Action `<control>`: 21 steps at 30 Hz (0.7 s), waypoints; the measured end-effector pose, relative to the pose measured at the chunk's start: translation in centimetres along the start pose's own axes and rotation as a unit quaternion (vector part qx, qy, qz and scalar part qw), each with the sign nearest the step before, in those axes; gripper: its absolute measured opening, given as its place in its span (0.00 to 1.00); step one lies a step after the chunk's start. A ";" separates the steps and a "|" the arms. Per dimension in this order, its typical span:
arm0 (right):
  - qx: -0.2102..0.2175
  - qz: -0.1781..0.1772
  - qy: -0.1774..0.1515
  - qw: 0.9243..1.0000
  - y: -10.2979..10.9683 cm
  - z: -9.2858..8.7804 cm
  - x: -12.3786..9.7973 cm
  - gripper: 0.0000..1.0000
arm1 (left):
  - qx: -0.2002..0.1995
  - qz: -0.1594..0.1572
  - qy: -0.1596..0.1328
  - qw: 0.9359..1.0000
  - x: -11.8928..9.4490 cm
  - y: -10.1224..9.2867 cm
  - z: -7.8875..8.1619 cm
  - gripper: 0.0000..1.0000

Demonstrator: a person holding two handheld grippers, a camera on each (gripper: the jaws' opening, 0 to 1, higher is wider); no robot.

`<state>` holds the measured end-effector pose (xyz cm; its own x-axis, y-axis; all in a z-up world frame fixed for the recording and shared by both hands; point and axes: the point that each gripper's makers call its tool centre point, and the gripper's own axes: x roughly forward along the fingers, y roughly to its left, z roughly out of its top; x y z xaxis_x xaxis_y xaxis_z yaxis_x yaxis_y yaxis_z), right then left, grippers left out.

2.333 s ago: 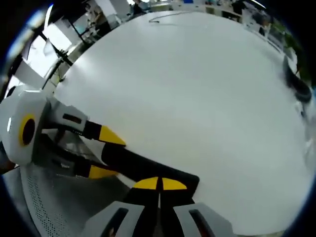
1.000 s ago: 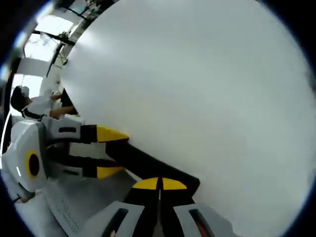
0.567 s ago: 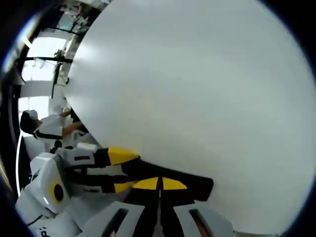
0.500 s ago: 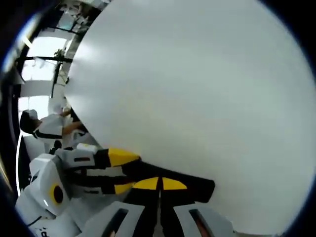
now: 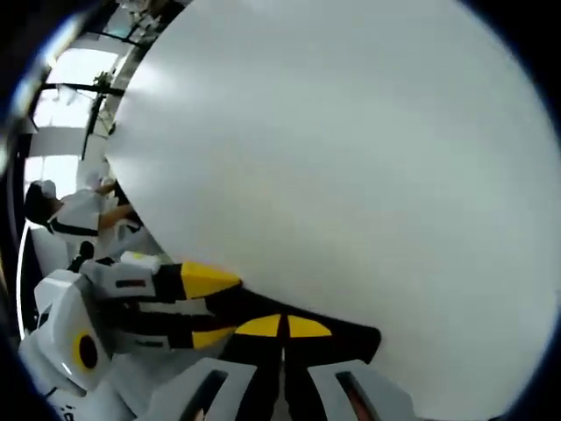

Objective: Press the specified remote control buttons in sequence, fully releasing each button before pressing the next.

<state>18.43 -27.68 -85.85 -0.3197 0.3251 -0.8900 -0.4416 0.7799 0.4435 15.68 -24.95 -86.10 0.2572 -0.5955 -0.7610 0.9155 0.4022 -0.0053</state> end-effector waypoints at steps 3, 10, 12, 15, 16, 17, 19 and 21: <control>0.003 -0.004 0.006 1.000 0.0 0.0 0.0 0.00 | 0.001 0.000 0.000 1.000 0.0 0.0 0.0 0.24; -0.009 -0.023 -0.003 1.000 0.1 -0.1 0.0 0.00 | 0.000 -0.002 0.000 1.000 0.0 0.0 0.0 0.24; -0.009 -0.025 -0.007 1.000 0.0 0.0 0.0 0.00 | 0.000 -0.002 0.000 1.000 0.0 0.0 0.0 0.24; -0.010 -0.024 -0.012 1.000 0.0 0.0 0.0 0.00 | -0.002 0.000 0.001 1.000 -0.1 -0.1 0.1 0.24; -0.012 -0.024 -0.016 1.000 0.0 0.0 0.0 0.00 | -0.002 0.001 0.002 1.000 0.0 -0.1 0.1 0.24; -0.015 -0.024 -0.019 0.999 0.0 -0.1 -0.1 0.00 | -0.001 0.001 0.003 1.000 0.0 -0.1 0.1 0.24; -0.017 -0.022 -0.031 0.999 0.0 -0.1 -0.1 0.00 | -0.003 0.002 0.005 1.000 0.0 -0.1 0.1 0.24; -0.009 -0.019 -0.043 0.999 0.0 -0.1 -0.2 0.00 | -0.005 0.003 0.007 1.000 -0.1 -0.1 0.1 0.24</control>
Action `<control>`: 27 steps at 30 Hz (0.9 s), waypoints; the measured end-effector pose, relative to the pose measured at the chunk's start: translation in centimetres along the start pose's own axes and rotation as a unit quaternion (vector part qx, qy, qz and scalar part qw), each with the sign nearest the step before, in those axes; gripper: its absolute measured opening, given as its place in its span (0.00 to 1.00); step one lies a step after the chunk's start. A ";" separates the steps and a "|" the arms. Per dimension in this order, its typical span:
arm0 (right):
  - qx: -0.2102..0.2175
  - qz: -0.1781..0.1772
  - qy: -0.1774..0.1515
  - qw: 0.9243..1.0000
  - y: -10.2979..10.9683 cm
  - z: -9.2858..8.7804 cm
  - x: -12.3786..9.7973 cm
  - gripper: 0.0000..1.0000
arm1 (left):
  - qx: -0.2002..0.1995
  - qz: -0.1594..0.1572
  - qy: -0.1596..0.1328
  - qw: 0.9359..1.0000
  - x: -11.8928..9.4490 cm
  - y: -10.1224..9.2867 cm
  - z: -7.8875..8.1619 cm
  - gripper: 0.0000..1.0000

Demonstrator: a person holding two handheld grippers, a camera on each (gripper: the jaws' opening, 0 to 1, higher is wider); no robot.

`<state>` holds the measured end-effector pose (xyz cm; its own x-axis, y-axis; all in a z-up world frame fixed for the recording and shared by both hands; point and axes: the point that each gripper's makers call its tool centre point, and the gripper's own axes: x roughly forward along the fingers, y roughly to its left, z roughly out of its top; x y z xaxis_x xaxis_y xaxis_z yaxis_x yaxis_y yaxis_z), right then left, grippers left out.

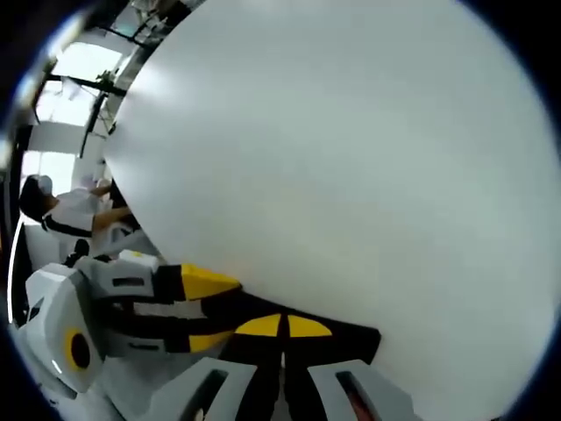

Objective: Press the specified remote control buttons in sequence, fully releasing each button before pressing the next.

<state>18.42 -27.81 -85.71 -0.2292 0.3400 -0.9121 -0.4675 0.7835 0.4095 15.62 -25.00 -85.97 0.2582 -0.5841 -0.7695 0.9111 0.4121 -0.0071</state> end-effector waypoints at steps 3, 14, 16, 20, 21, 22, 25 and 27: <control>-0.001 0.004 -0.013 1.000 0.0 0.0 -0.1 0.00 | -0.001 0.000 0.000 1.000 0.0 0.0 0.0 0.24; 0.004 0.015 -0.007 1.000 -0.3 -0.7 -0.5 0.00 | 0.001 0.001 -0.001 1.000 0.1 0.0 0.0 0.24; 0.009 0.021 -0.011 1.000 0.0 -0.8 -0.6 0.00 | 0.001 0.001 -0.001 1.000 0.1 0.0 0.0 0.24; 0.010 0.025 -0.008 1.000 0.6 -1.0 -0.4 0.00 | 0.001 0.002 -0.002 1.000 0.0 -0.1 0.0 0.24; 0.007 0.023 -0.005 1.000 0.6 -1.2 -0.2 0.00 | 0.001 0.002 -0.002 1.000 0.1 0.0 0.0 0.24; 0.006 0.021 -0.005 1.000 0.6 -1.2 -0.1 0.00 | 0.001 0.002 -0.002 1.000 0.1 0.0 0.0 0.24; 0.002 0.017 -0.008 1.000 0.6 -1.3 -0.1 0.00 | 0.001 0.002 -0.002 1.000 0.1 0.0 0.0 0.24; 0.002 0.016 -0.011 1.000 0.5 -1.2 -0.2 0.00 | 0.002 0.001 -0.002 1.000 0.1 0.0 0.0 0.24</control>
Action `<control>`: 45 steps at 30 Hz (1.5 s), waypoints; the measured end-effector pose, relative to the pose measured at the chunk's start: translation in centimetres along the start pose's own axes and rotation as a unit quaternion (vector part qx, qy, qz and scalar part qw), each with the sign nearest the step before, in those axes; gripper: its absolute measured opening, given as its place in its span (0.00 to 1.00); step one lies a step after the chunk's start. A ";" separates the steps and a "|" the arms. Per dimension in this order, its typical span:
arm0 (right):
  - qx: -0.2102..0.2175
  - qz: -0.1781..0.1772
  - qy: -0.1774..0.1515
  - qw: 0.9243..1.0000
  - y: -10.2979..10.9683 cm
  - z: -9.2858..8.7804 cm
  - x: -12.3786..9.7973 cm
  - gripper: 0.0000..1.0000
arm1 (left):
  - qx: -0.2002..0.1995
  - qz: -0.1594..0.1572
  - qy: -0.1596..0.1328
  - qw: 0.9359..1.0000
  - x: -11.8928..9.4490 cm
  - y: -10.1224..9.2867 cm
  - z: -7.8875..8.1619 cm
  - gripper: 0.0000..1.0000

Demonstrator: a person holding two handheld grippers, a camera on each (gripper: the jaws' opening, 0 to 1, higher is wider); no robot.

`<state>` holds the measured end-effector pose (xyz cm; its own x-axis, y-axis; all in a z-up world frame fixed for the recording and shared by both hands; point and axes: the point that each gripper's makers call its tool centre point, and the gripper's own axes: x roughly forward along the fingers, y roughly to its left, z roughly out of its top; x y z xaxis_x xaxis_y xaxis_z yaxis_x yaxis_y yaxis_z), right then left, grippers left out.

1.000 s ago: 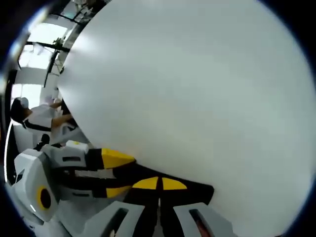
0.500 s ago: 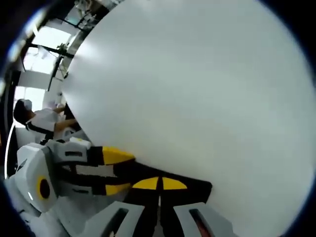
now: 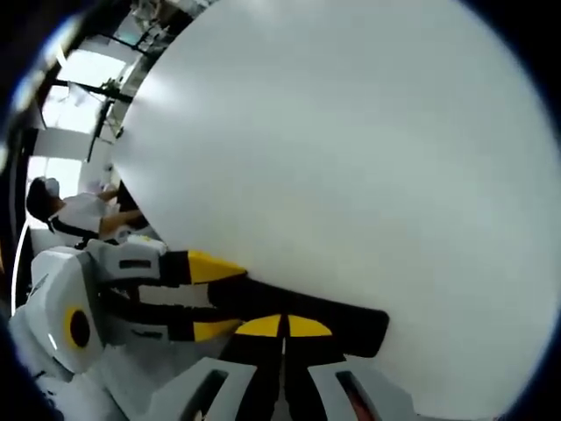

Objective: Press the specified remote control buttons in sequence, fully releasing each button before pressing the next.

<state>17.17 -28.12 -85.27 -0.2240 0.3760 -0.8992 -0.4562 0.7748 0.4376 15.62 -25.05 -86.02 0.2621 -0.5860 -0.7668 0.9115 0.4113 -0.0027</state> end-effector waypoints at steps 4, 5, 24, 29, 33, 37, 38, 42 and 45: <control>0.004 -0.003 -0.008 1.000 -0.1 0.0 0.1 0.00 | 0.001 -0.001 0.001 1.000 0.0 0.0 0.0 0.24; 0.004 -0.005 -0.011 1.000 -0.1 0.1 0.1 0.00 | 0.001 -0.001 0.001 1.000 0.0 0.0 0.0 0.24; -0.014 -0.033 -0.040 0.999 0.0 0.0 0.1 0.00 | 0.002 -0.003 -0.001 1.000 0.0 0.0 0.0 0.24; -0.026 -0.044 -0.046 0.998 0.0 0.0 0.1 0.00 | 0.001 -0.003 -0.001 1.000 0.0 0.0 0.0 0.24; -0.024 -0.042 -0.047 0.998 0.0 0.0 0.1 0.00 | 0.002 -0.003 -0.001 1.000 0.0 -0.1 0.0 0.24; -0.025 -0.035 -0.019 0.999 0.3 -1.1 0.5 0.00 | 0.002 -0.003 -0.001 1.000 0.0 0.0 0.0 0.24; -0.025 -0.035 -0.021 0.999 0.4 -1.2 0.5 0.00 | 0.002 -0.004 -0.001 1.000 0.0 0.0 0.0 0.24; -0.032 -0.039 -0.023 0.998 0.3 -1.3 0.4 0.00 | 0.003 -0.004 -0.001 1.000 0.0 0.0 0.0 0.24; -0.032 -0.039 -0.019 0.999 0.3 -1.3 0.4 0.00 | 0.003 -0.004 -0.001 1.000 0.0 0.0 0.0 0.24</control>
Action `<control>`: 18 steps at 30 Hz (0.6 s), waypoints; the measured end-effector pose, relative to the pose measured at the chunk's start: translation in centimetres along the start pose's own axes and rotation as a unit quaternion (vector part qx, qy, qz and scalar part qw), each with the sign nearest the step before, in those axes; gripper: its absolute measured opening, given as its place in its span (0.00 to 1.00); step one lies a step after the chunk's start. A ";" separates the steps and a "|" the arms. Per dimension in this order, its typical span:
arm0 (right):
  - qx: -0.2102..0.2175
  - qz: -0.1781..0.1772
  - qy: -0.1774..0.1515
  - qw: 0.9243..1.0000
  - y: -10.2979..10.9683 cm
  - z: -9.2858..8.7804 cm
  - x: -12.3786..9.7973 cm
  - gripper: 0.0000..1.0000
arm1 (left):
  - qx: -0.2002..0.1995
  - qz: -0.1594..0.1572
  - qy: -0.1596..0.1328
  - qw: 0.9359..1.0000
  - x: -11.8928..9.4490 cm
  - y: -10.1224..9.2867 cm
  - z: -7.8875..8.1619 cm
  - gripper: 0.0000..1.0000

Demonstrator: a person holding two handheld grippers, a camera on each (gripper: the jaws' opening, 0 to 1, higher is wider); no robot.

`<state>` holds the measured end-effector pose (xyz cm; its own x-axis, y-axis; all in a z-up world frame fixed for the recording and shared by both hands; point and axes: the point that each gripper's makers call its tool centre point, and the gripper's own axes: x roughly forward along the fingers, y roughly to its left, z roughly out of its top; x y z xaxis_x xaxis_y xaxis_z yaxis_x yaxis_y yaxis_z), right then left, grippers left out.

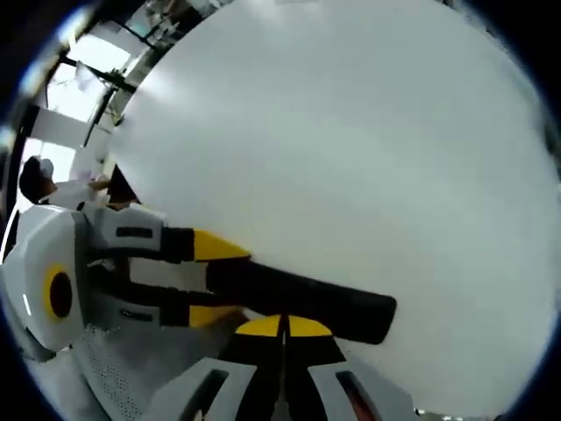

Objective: Press the specified remote control buttons in sequence, fully releasing each button before pressing the next.

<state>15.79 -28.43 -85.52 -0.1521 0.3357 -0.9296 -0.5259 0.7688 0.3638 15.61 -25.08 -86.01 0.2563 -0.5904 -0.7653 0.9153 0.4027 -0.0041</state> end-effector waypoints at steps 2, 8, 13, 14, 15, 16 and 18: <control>0.000 0.000 0.001 1.000 0.0 0.0 0.0 0.00 | 0.000 0.000 0.000 1.000 0.0 0.0 0.0 0.24; 0.000 -0.005 0.012 1.000 -0.2 -0.5 0.0 0.00 | 0.000 0.000 -0.001 1.000 0.0 0.0 0.0 0.24; -0.033 -0.064 0.057 0.996 -2.5 -2.2 0.8 0.00 | -0.001 0.000 -0.002 1.000 0.0 0.0 0.0 0.24; -0.035 -0.061 0.057 0.996 -2.2 -2.4 0.4 0.00 | -0.001 0.000 -0.002 1.000 0.0 0.0 0.0 0.24; -0.008 -0.032 0.034 0.999 -1.3 -1.8 0.8 0.00 | -0.002 0.001 -0.002 1.000 0.0 0.1 -0.1 0.24; 0.010 -0.018 0.037 0.999 -0.9 -2.0 0.7 0.00 | -0.001 0.000 -0.002 1.000 0.1 0.1 -0.1 0.24; 0.010 0.001 0.048 0.999 -0.2 -2.0 0.6 0.00 | -0.002 0.000 -0.002 1.000 0.0 0.1 0.0 0.24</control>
<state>14.11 -29.49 -86.27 -0.2334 0.2839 -0.9300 -0.5083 0.7797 0.3656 15.65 -25.03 -86.04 0.2579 -0.5935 -0.7624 0.9142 0.4052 -0.0061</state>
